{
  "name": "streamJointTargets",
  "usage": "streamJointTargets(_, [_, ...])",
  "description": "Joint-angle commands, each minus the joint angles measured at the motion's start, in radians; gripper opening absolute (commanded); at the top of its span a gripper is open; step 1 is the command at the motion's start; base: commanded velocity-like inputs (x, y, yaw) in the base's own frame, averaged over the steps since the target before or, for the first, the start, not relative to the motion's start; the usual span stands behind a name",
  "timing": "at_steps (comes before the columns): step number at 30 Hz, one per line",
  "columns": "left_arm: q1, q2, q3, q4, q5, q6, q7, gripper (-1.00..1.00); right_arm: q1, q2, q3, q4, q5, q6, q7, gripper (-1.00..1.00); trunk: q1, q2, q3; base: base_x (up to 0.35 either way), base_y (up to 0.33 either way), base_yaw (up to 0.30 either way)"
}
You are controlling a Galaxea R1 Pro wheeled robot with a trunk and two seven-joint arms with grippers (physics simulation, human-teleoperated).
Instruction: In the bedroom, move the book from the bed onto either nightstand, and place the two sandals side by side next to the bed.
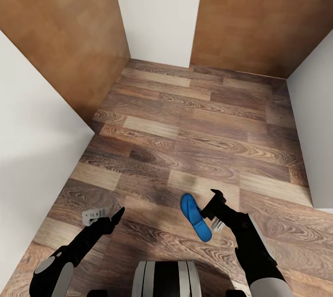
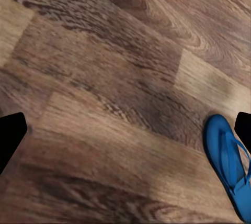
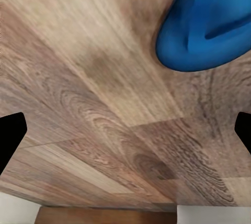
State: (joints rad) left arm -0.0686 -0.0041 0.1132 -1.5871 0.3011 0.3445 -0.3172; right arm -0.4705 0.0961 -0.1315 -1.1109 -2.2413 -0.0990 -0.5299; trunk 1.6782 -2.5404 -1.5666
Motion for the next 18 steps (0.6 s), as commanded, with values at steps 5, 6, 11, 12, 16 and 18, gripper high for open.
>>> streamJointTargets(5, [0.0,0.0,0.002,0.003,0.01,0.009,-0.003,1.0,0.0,0.001,-0.002,0.0,-0.011,-0.01,-0.003,1.0,0.0,0.0,-0.001,0.183,0.0,0.0])
streamJointTargets(6, [0.0,0.0,0.002,0.003,0.01,0.008,-0.003,1.0,0.0,0.001,-0.002,0.0,-0.011,-0.01,-0.003,1.0,0.0,0.0,-0.001,0.275,0.0,0.0])
streamJointTargets(11, [0.0,0.0,0.002,0.004,0.01,0.008,-0.003,1.0,0.0,0.001,-0.002,0.0,-0.011,-0.01,-0.004,1.0,0.0,0.0,-0.001,0.293,0.0,0.0])
streamJointTargets(12, [0.0,0.0,0.002,0.004,0.01,0.008,-0.003,1.0,0.0,0.001,-0.001,0.0,-0.011,-0.01,-0.004,1.0,0.0,0.0,-0.001,0.286,0.0,0.0])
streamJointTargets(16, [0.0,0.0,0.002,0.004,0.01,0.008,-0.003,1.0,0.0,0.001,-0.001,0.0,-0.011,-0.01,-0.003,1.0,0.0,0.0,-0.001,0.152,0.0,0.0])
streamJointTargets(18, [0.0,0.0,0.002,0.004,0.01,0.008,-0.003,1.0,0.0,0.002,-0.001,0.0,-0.011,-0.01,-0.003,1.0,0.0,0.0,-0.001,0.057,0.0,0.0])
